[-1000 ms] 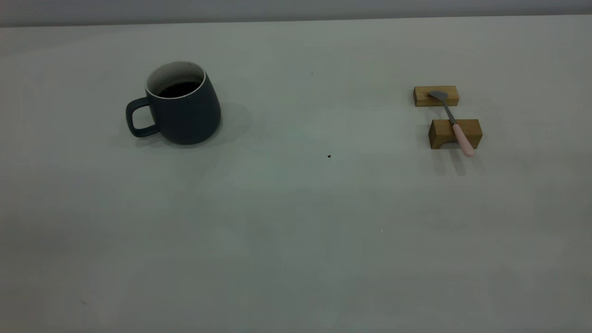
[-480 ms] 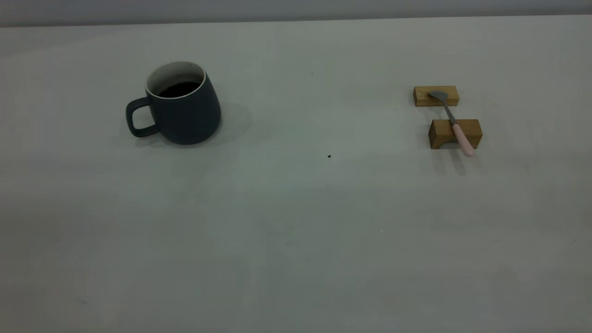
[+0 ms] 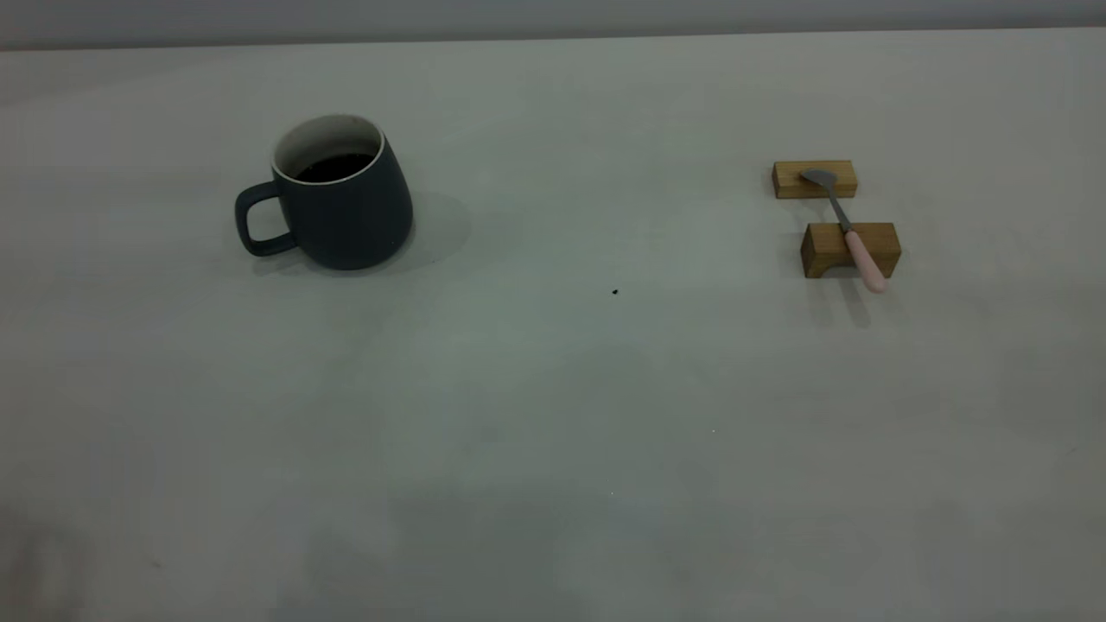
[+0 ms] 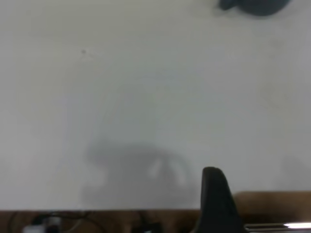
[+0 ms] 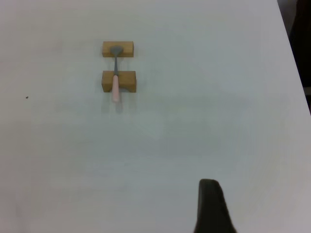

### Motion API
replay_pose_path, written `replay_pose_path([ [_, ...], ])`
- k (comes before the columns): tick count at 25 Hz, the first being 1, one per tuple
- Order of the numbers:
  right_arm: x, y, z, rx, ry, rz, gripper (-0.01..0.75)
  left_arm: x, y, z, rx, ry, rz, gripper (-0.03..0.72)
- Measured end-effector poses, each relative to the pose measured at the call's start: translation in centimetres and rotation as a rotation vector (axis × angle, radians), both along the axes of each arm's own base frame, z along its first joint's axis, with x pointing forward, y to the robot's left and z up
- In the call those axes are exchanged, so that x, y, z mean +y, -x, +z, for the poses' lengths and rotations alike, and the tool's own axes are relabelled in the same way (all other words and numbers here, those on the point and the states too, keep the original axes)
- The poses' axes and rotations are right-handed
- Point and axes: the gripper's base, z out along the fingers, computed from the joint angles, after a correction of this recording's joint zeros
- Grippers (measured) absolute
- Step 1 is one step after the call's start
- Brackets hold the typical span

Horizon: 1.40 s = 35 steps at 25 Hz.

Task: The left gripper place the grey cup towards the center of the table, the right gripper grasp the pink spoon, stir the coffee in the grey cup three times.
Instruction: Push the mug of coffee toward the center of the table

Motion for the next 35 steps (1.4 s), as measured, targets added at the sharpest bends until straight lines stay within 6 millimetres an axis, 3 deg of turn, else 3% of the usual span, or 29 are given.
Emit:
replay_pose_path([
  [8,0.0,0.0,0.0,0.000,0.000,0.000,0.539,0.5,-9.8,-6.3,0.041,-0.091,-0.095,0.528],
  [15,0.0,0.0,0.0,0.000,0.000,0.000,0.539,0.6,-18.1,-10.9,0.167,-0.175,-0.289,0.528],
  [28,0.0,0.0,0.0,0.000,0.000,0.000,0.539,0.7,-28.0,-17.0,0.247,-0.414,-0.912,0.528],
  [35,0.0,0.0,0.0,0.000,0.000,0.000,0.539,-0.9,-31.6,-19.6,0.213,-0.321,-1.246,0.528],
])
